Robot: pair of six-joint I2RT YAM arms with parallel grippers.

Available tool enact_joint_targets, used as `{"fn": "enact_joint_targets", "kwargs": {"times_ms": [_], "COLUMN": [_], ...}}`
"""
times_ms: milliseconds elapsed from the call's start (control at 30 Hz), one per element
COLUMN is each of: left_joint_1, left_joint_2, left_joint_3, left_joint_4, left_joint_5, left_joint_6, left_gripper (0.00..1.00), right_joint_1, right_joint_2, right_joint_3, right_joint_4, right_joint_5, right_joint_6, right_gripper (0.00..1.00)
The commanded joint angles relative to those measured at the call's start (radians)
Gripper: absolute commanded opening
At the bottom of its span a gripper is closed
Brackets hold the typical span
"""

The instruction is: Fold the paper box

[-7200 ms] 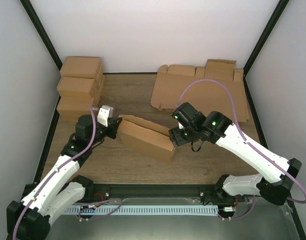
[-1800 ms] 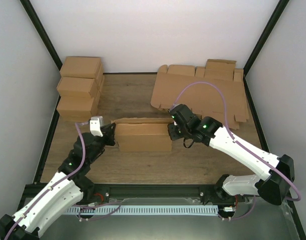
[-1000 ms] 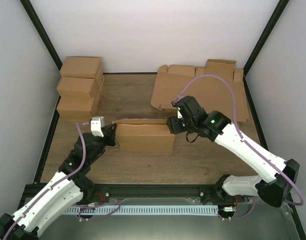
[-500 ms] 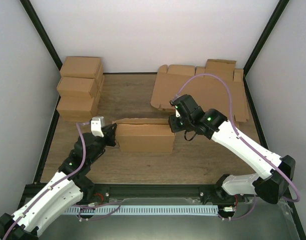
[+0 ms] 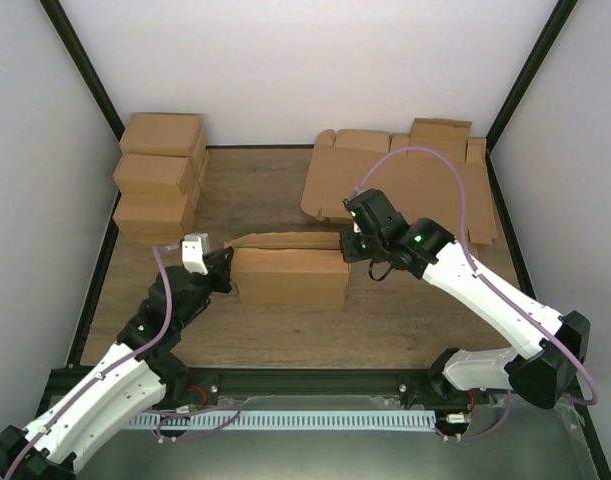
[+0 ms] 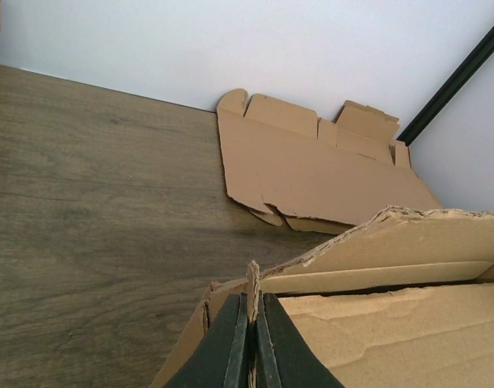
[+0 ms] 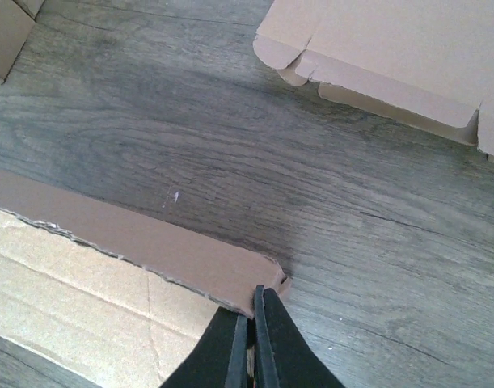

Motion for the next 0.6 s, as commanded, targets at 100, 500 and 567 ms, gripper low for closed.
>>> {"fn": "enact_joint_targets", "kwargs": {"times_ms": [100,500,567], "left_joint_1": [-0.013,-0.018,-0.018], "left_joint_2": [0.011,-0.014,-0.013], "left_joint_3": [-0.001,-0.008,-0.010], "left_joint_4": [-0.078,-0.116,-0.116], "left_joint_5": [0.018,0.037,0.043], "left_joint_6": [0.005,-0.028,-0.037], "left_gripper": [0.04,0.09,0.10], "right_joint_1": [0.018,0.051,0.052], "right_joint_2": [-0.036,-0.077,-0.083], "right_joint_3": [-0.090,-0.236,-0.251], "right_joint_4": [-0.008,0.041,0.050], "right_joint_5": [-0.041,-0.068,-0.071], "right_joint_6": [0.069,0.108,0.110], "right_gripper": [0.01,0.01,0.01]}}
